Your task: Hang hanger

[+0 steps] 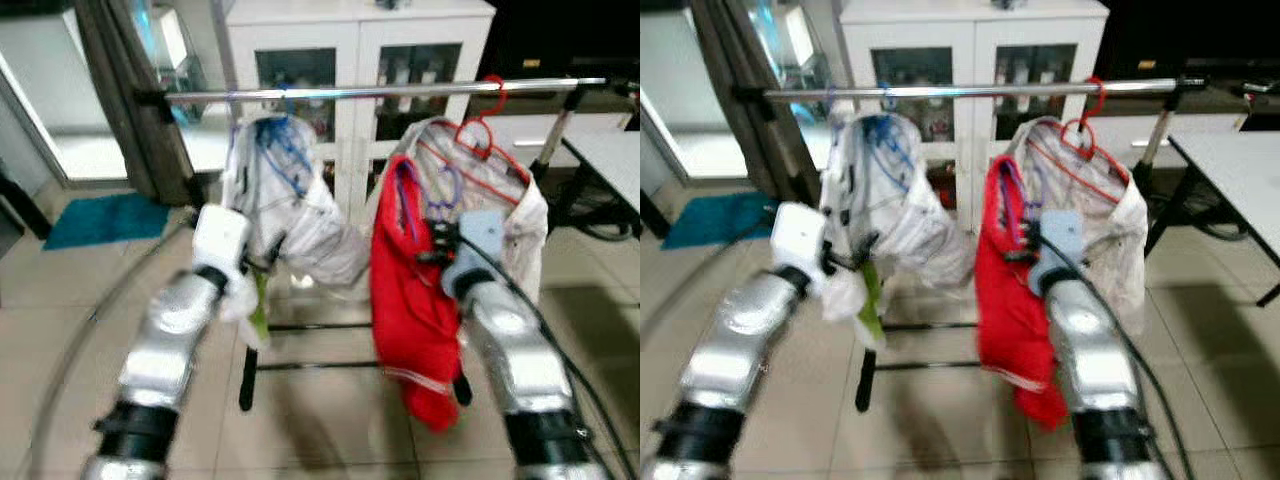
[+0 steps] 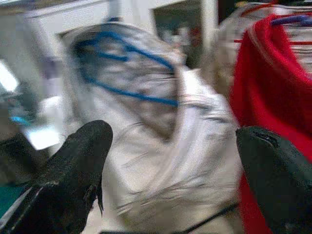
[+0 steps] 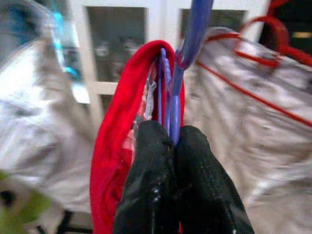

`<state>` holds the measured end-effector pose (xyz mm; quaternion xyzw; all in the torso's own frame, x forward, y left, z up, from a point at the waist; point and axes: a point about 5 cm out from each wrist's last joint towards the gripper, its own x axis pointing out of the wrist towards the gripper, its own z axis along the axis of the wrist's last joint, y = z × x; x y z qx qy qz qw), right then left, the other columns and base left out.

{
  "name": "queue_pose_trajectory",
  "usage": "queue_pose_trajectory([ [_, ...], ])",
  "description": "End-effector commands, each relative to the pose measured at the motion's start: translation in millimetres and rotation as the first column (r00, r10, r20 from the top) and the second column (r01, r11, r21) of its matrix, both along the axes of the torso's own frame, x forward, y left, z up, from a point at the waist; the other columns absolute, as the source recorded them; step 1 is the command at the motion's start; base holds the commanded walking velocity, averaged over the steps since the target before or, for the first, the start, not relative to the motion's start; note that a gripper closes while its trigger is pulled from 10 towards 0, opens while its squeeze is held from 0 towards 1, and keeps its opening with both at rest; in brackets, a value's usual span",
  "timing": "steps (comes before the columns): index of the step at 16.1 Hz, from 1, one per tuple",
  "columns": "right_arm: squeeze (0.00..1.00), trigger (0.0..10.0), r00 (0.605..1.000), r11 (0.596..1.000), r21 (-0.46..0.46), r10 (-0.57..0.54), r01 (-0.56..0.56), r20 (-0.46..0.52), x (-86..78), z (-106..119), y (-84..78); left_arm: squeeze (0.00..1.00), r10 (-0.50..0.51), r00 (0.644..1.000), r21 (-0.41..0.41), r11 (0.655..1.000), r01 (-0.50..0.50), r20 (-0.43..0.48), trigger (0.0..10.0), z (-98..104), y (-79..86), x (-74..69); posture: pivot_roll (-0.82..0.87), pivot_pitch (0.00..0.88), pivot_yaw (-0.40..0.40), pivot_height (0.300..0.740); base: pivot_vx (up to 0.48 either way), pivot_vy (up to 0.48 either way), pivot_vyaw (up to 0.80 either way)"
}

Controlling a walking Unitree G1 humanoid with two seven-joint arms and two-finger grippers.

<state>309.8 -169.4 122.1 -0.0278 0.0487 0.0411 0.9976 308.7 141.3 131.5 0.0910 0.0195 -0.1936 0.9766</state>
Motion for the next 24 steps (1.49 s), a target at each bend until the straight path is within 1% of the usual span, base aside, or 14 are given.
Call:
queue_pose_trajectory([
  [1,0.0,10.0,0.996,1.0,0.002,0.012,-0.013,0.085,4.4,17.1,4.5,0.0,0.012,1.0,0.017,1.0,-0.012,0.02,10.0,5.1,7.1,2.4,-0.07,0.0,0.031,0.74,0.375,0.0,0.0],
  [5,0.0,10.0,0.995,1.0,-0.011,0.013,-0.012,0.098,6.2,17.9,1.4,0.0,0.001,1.0,0.018,1.0,-0.001,0.03,10.0,7.0,4.7,4.2,-0.07,0.0,0.033,0.74,0.375,0.0,0.0],
  [11,0.0,10.0,0.993,0.999,-0.017,0.033,-0.031,0.117,12.7,21.7,3.9,0.0,0.005,0.999,0.013,1.0,-0.005,0.043,10.0,8.8,5.0,3.5,-0.07,0.0,0.022,0.74,0.374,0.0,0.0],
  [12,0.0,10.0,0.991,0.999,-0.044,0.017,-0.011,0.134,15.2,23.9,2.1,0.0,-0.007,0.999,0.005,1.0,0.007,0.046,10.0,8.9,3.6,2.6,-0.07,0.0,0.017,0.74,0.345,0.0,0.0],
  [13,0.0,10.0,0.989,0.999,-0.043,-0.005,0.012,0.146,19.8,26.8,-0.8,0.0,-0.034,0.997,-0.034,0.999,0.036,0.069,10.0,12.5,0.1,0.8,-0.07,0.0,0.012,0.74,0.0,0.0,0.0],
  [14,0.0,10.0,0.989,0.999,-0.038,-0.01,0.015,0.15,21.5,28.1,-1.5,0.0,-0.034,0.996,-0.049,0.998,0.038,0.078,10.0,14.7,-0.6,0.9,-0.07,0.0,0.011,0.74,0.0,0.0,0.0],
  [15,0.0,10.0,0.986,1.0,-0.027,0.007,-0.002,0.169,27.1,33.3,-0.3,0.0,-0.072,0.993,-0.051,0.996,0.076,0.09,10.0,18.9,-3.3,1.1,-0.06,0.0,0.008,0.74,0.0,0.0,0.0],
  [17,0.0,10.0,0.986,1.0,-0.023,0.016,-0.012,0.166,34.7,36.8,1.2,0.0,-0.152,0.985,-0.016,0.988,0.154,0.083,10.0,19.8,-6.3,-1.6,-0.06,0.0,0.007,0.74,0.0,0.0,0.0],
  [19,0.0,10.0,0.985,1.0,0.001,-0.002,0.001,0.173,45.4,42.5,1.3,0.0,-0.196,0.977,-0.014,0.98,0.198,0.08,10.0,26.2,-6.1,-2.1,-0.05,0.0,0.005,0.74,0.0,0.0,0.0],
  [20,0.0,10.0,0.984,1.0,0.004,-0.003,0.002,0.177,48.1,44.5,1.9,0.0,-0.205,0.975,-0.01,0.978,0.207,0.082,10.0,27.9,-5.9,-1.8,-0.05,0.0,0.005,0.74,0.0,0.0,0.0],
  [22,0.0,10.0,0.984,1.0,0.029,0.004,-0.009,0.18,61.4,52.9,7.6,0.0,-0.254,0.963,0.004,0.967,0.254,0.085,10.0,34.4,-7.0,-1.5,-0.05,0.0,0.01,0.74,0.0,0.0,0.0],
  [23,0.0,10.0,0.986,0.999,0.029,0.012,-0.017,0.164,67.4,55.0,10.7,0.0,-0.27,0.959,0.014,0.963,0.27,0.082,10.0,35.5,-7.1,-1.2,-0.05,0.0,0.013,0.74,0.0,0.0,0.0],
  [24,0.0,10.0,0.994,0.999,-0.004,0.046,-0.045,0.097,78.4,55.2,18.5,0.0,-0.295,0.953,0.033,0.956,0.293,0.072,10.0,36.6,-6.9,-0.2,-0.05,0.0,0.018,0.74,0.0,0.0,0.0],
])
